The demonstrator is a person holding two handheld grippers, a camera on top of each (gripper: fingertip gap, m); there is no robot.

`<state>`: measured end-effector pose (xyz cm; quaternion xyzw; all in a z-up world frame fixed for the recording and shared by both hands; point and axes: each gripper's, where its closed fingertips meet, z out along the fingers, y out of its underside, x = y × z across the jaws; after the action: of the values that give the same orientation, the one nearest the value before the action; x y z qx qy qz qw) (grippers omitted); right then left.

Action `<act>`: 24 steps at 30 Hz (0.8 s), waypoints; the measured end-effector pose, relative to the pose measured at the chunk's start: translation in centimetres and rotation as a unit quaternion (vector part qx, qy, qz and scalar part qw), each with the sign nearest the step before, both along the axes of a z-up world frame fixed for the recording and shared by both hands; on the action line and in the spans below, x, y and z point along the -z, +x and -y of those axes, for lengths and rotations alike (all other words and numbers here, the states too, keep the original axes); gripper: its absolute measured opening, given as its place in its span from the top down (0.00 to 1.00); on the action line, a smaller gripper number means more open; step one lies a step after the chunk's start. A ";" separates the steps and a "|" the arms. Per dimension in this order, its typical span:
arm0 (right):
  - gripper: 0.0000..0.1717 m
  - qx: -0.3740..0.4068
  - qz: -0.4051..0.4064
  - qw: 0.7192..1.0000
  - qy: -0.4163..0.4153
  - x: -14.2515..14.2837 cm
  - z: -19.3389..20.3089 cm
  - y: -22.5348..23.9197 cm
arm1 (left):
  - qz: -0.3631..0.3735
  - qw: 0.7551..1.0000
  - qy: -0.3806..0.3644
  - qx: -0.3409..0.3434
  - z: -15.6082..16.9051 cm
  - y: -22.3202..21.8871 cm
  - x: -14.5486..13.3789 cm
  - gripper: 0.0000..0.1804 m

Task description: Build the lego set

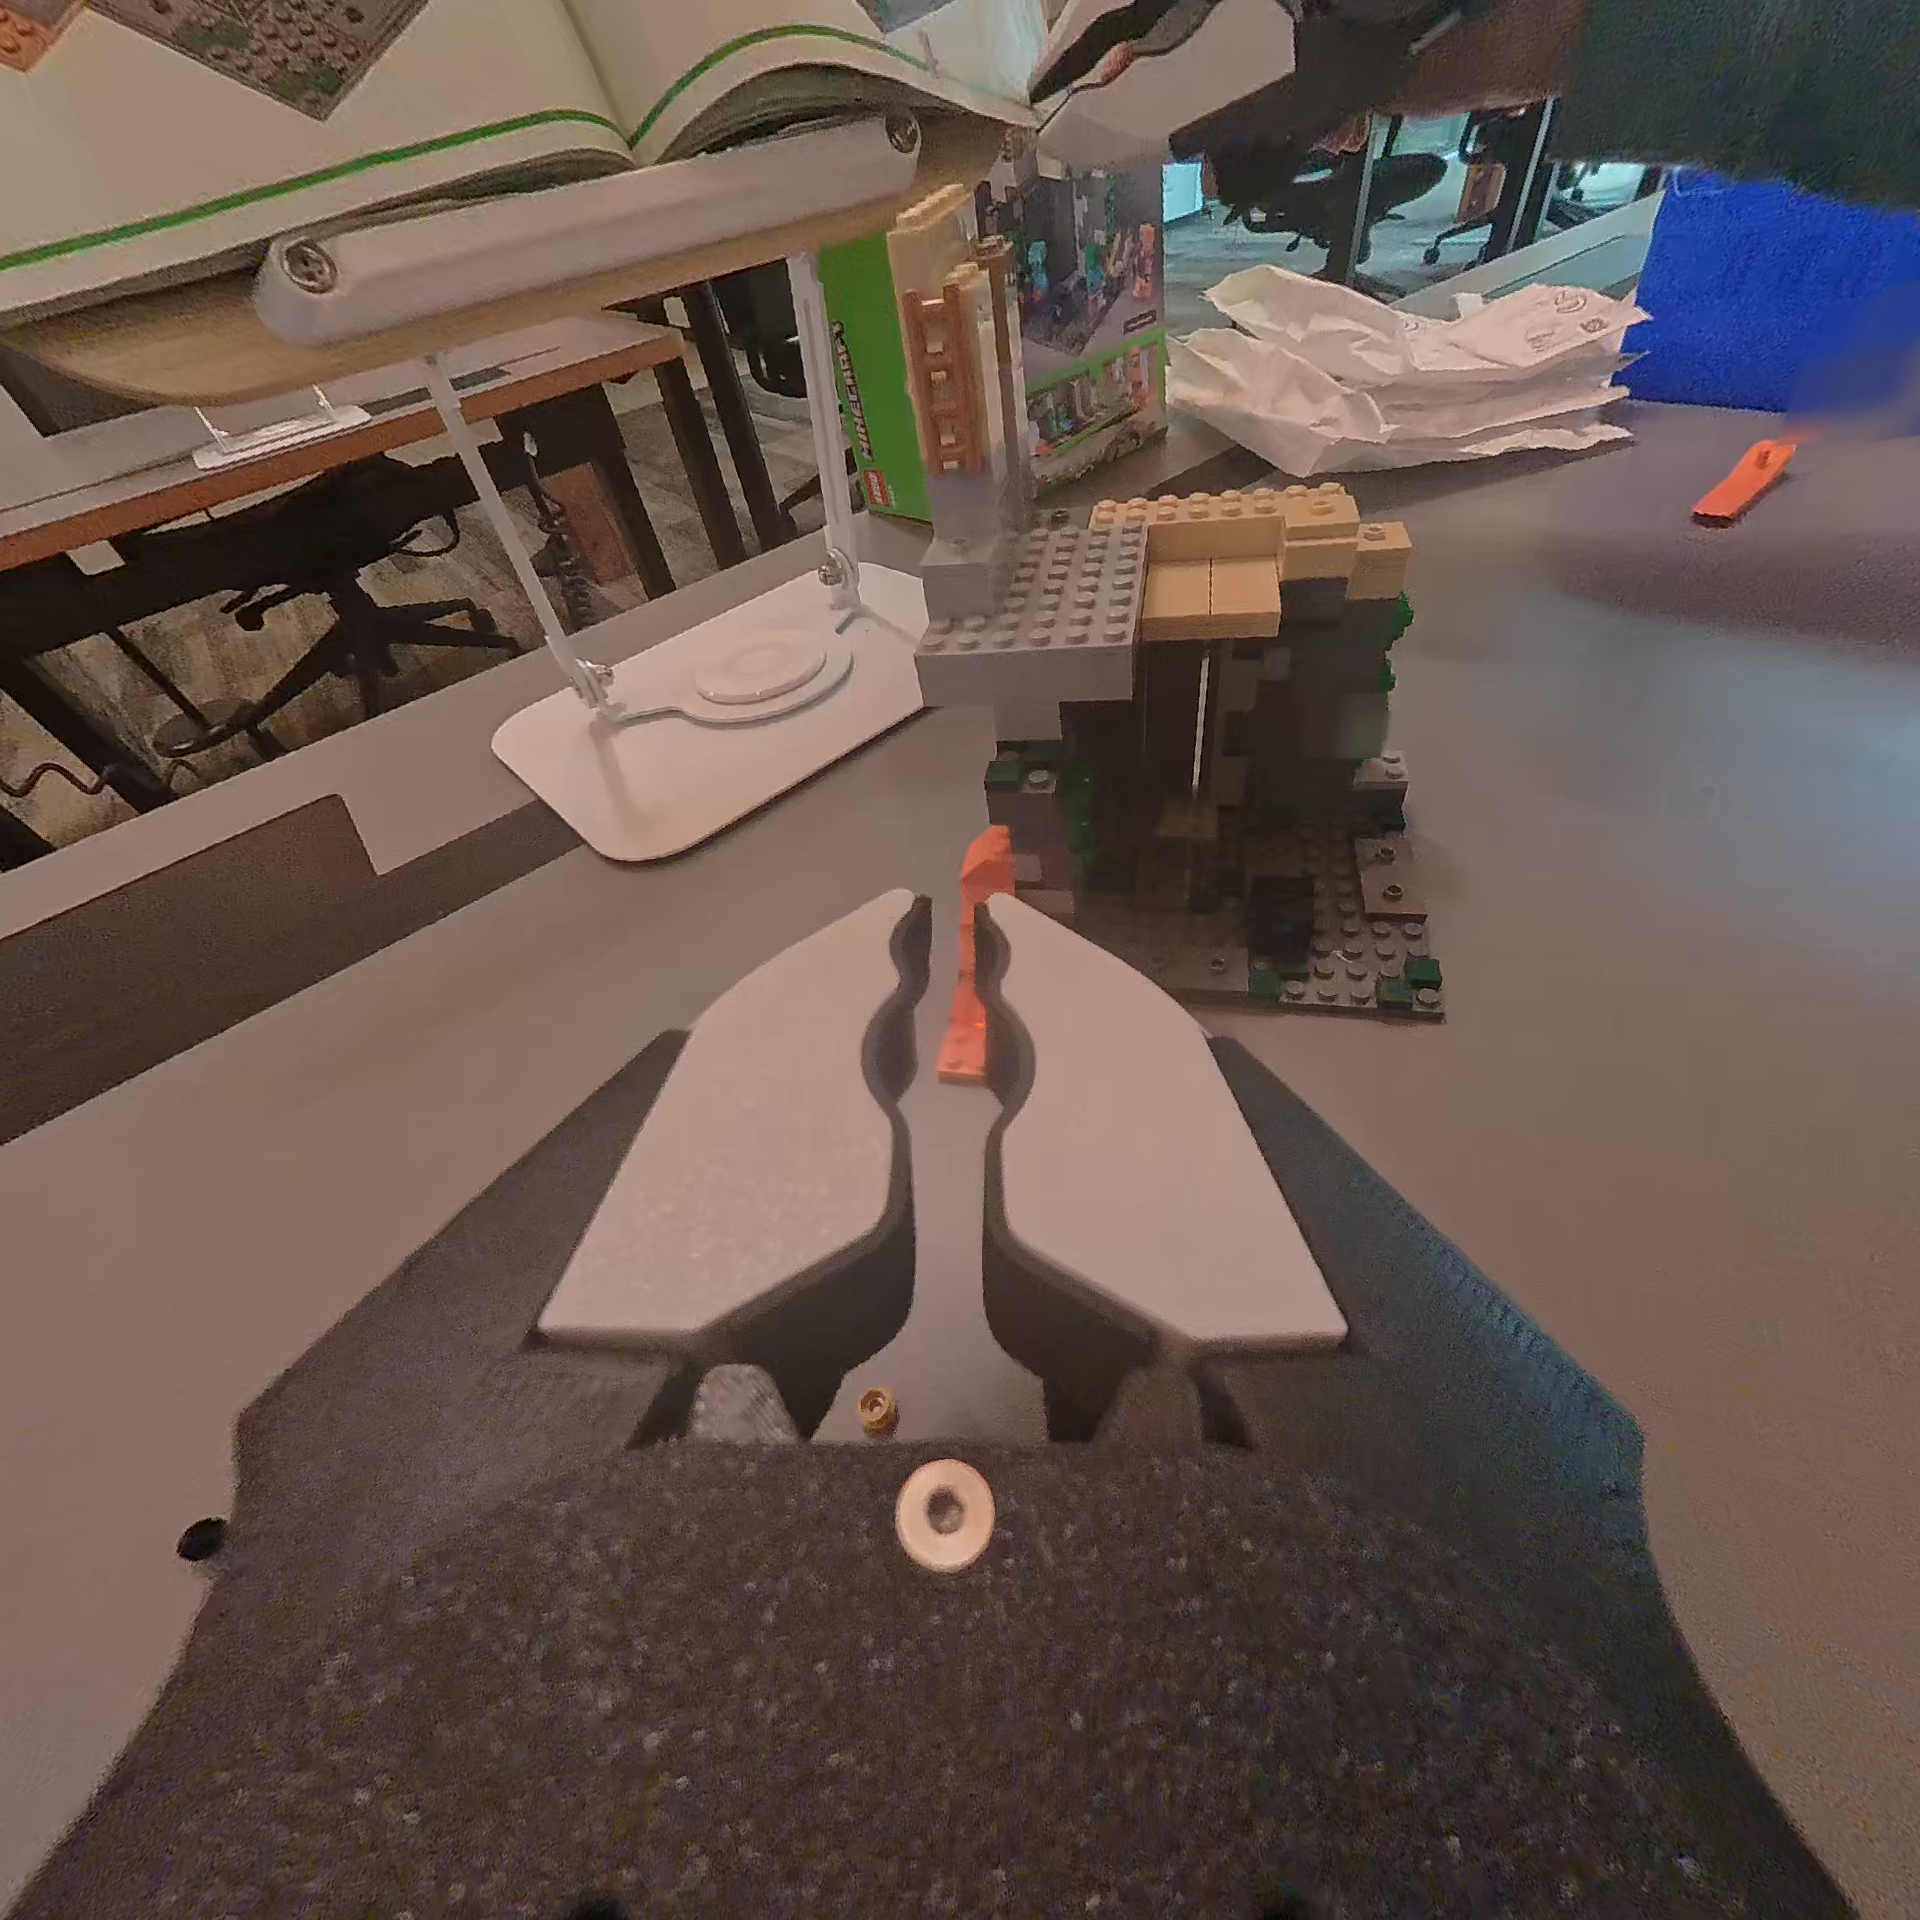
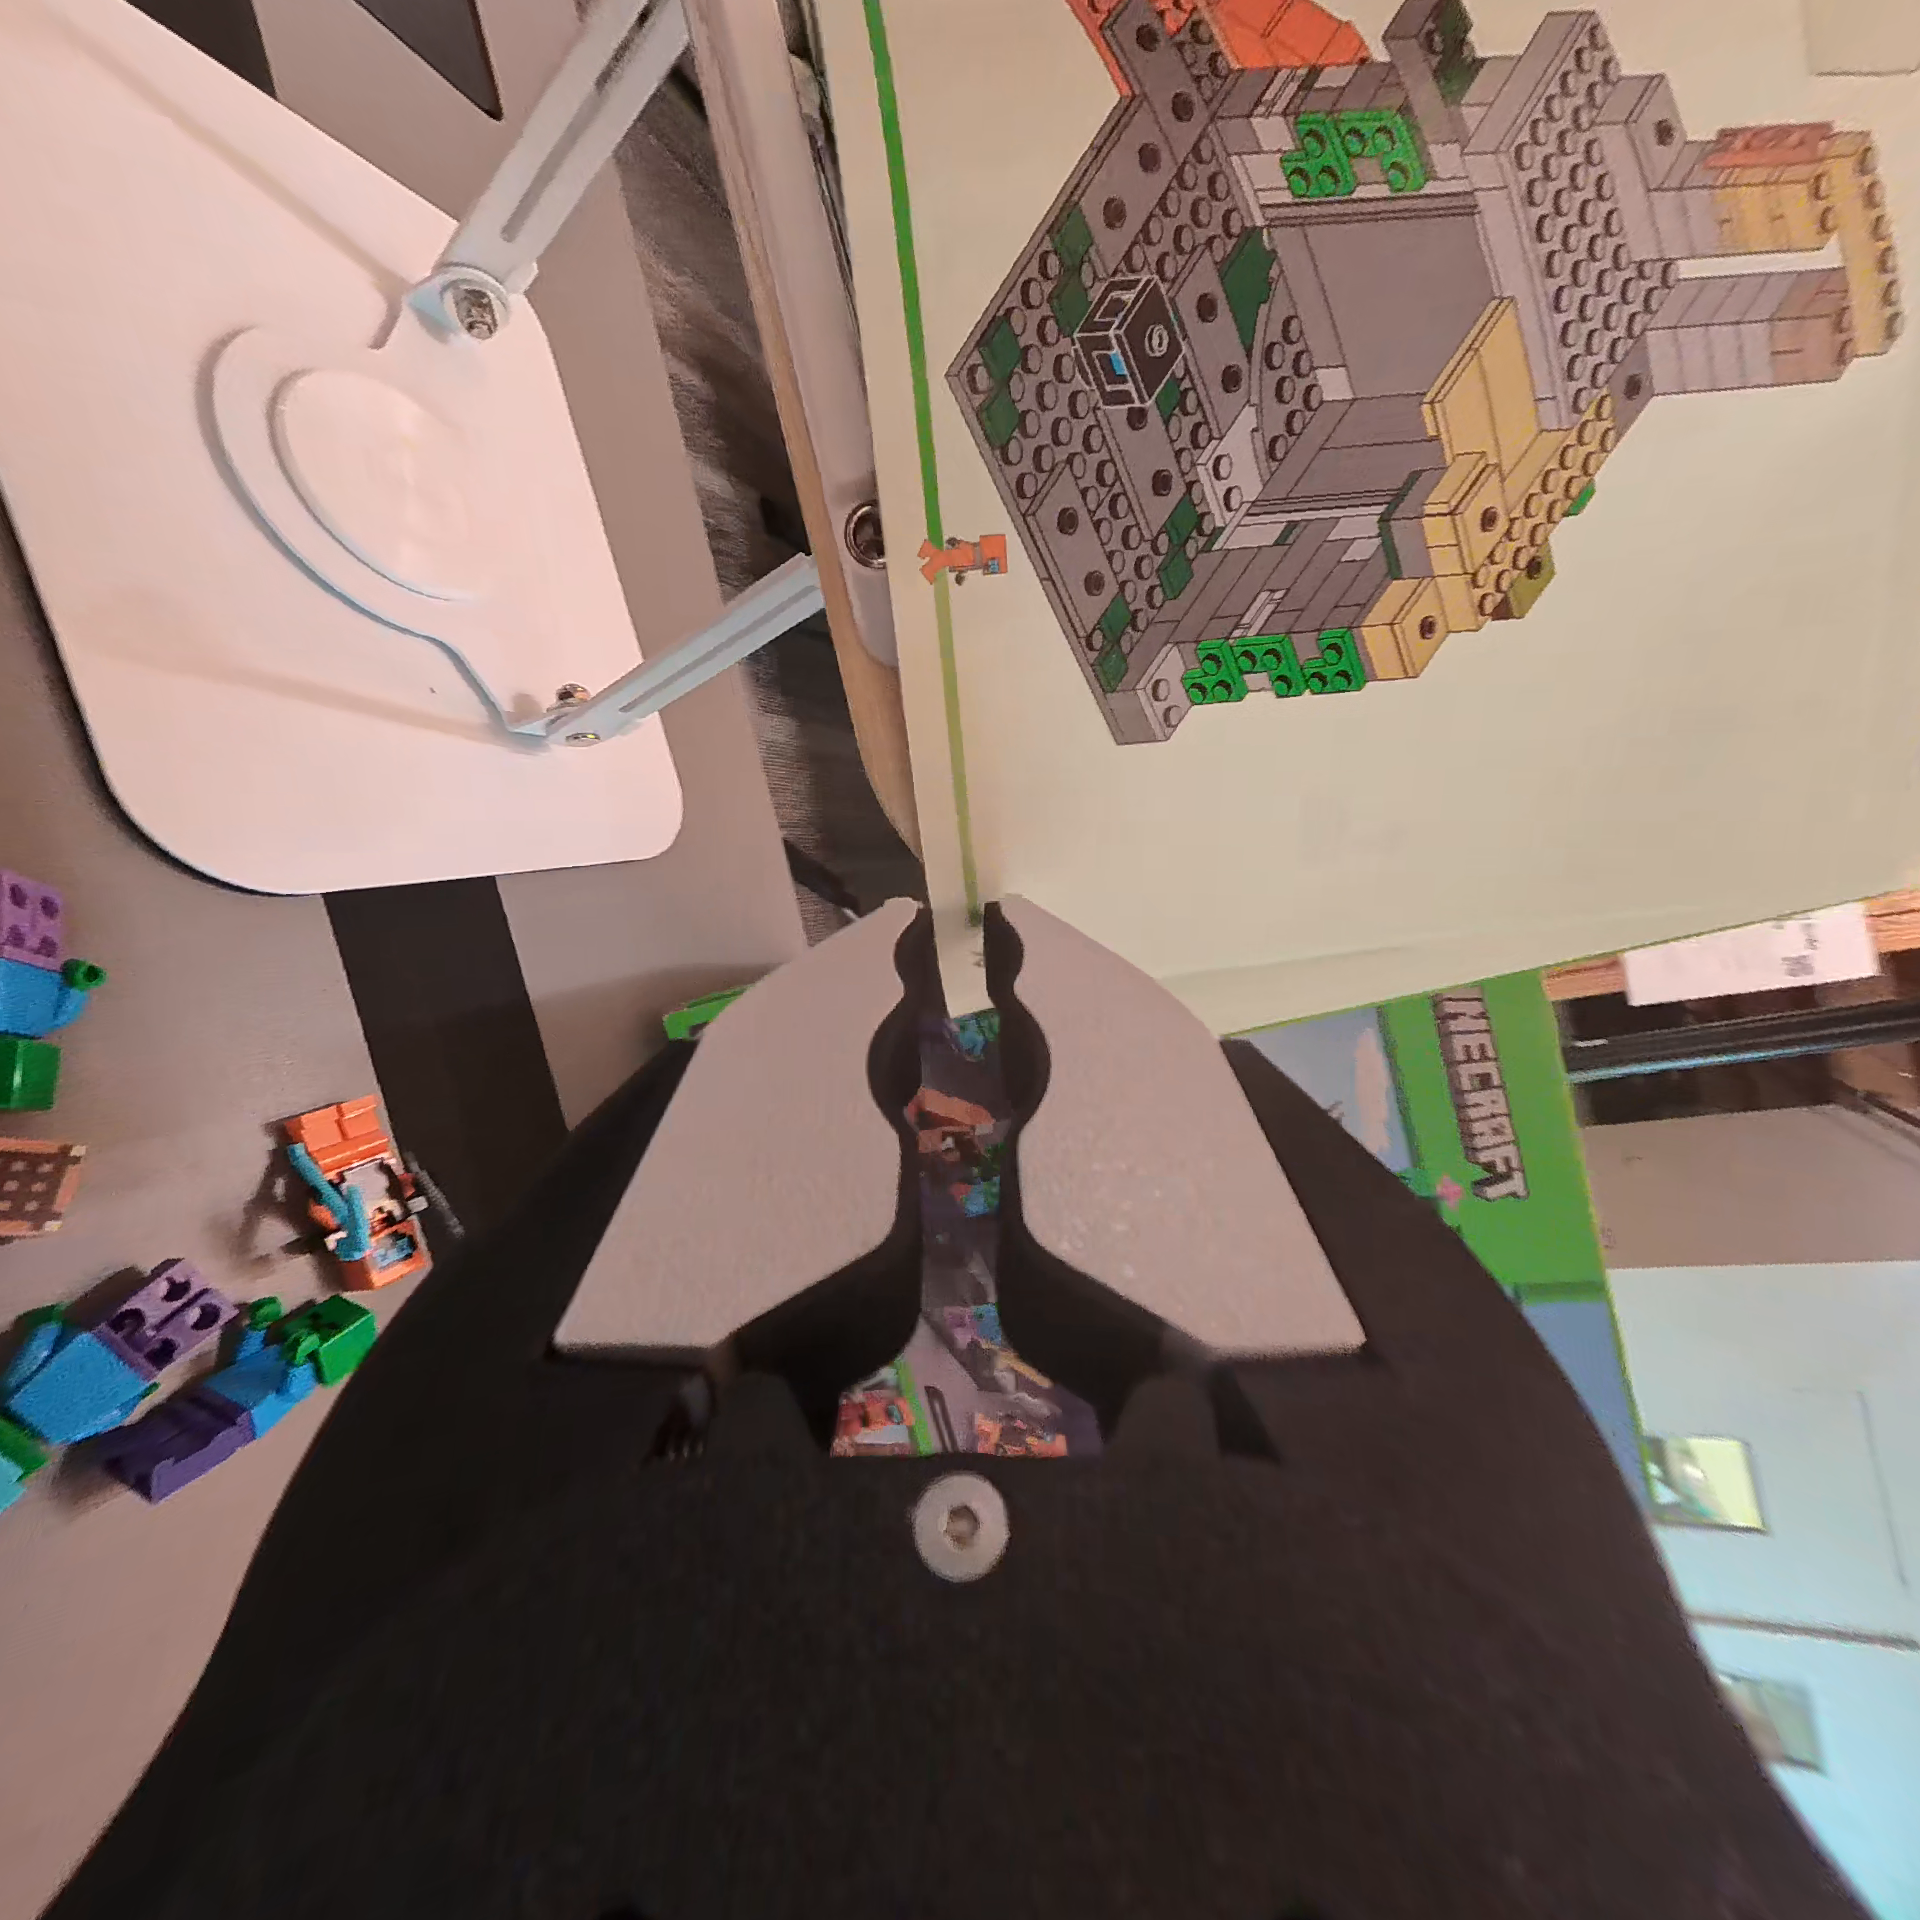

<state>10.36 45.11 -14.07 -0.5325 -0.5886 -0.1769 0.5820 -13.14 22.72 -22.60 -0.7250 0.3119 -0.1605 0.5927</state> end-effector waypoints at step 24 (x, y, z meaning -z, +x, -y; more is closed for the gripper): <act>0.94 -0.009 0.046 0.998 -0.032 0.1 -0.9 -0.5 | -0.002 1.000 -0.012 0.019 0.3 0.4 0.4 0.95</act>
<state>9.85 46.05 -14.22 -0.5368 -0.6246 -0.1768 0.5390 -12.74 22.41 -23.00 -0.7266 0.3247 -0.1739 0.5799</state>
